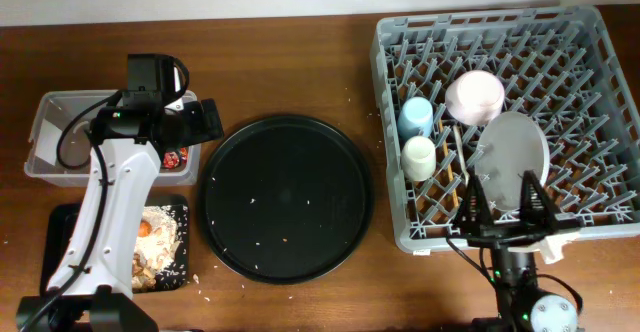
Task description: Sort waste into correct bins and load items into the dishwasher rack
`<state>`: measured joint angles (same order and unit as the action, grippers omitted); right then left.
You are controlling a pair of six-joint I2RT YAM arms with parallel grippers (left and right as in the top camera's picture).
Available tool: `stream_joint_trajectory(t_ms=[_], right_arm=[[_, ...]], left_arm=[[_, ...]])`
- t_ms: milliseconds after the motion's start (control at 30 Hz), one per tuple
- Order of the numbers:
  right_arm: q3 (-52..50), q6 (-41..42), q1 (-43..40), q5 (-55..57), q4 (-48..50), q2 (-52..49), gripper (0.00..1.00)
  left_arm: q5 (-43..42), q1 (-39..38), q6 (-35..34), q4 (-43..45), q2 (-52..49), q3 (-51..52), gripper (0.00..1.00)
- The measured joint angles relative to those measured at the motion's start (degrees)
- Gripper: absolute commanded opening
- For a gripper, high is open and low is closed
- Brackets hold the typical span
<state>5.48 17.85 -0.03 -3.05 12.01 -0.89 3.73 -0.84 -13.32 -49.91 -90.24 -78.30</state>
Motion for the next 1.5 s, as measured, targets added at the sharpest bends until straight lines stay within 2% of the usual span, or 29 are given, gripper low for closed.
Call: stream_joint_trajectory(t_ms=[100,233,300,367,500,600,800,867,1500], right_arm=[[-3.48,-0.04,0.00,0.17,0.11,0.04,0.99],[-4.70,-3.74,0.00,0.13,-7.43,0.17,0.99],[-4.87,-9.97,0.00,-0.61,-12.57,0.20,0.99],[-4.87,-21.49,0.00,-4.22,-15.41,0.20,0.99],[-4.87,-28.59,0.00,-5.03,-15.39,0.20,0.99],[-4.87,-27.89,0.00,-4.92,-13.81,0.20,0.99],[-4.87,-17.62,0.00,0.44,-13.31,0.20,0.99],[-4.85,-16.20,0.00,1.44,-16.15,0.24,0.99],[-4.85,-15.02,0.00,1.75,-16.24,0.15,0.98]], left_arm=[[0.00,0.00,0.02,0.00,0.00,0.00,0.99],[0.00,0.00,0.00,0.00,0.00,0.00,0.99],[0.00,0.00,0.00,0.02,0.00,0.00,0.99],[0.00,0.00,0.02,0.02,0.00,0.00,0.99],[-0.02,0.00,0.02,0.00,0.00,0.00,0.99],[0.00,0.00,0.02,0.00,0.00,0.00,0.99],[-0.02,0.00,0.02,0.00,0.00,0.00,0.99],[0.00,0.00,0.02,0.00,0.00,0.00,0.99],[0.00,0.00,0.00,-0.02,0.39,0.04,0.99]])
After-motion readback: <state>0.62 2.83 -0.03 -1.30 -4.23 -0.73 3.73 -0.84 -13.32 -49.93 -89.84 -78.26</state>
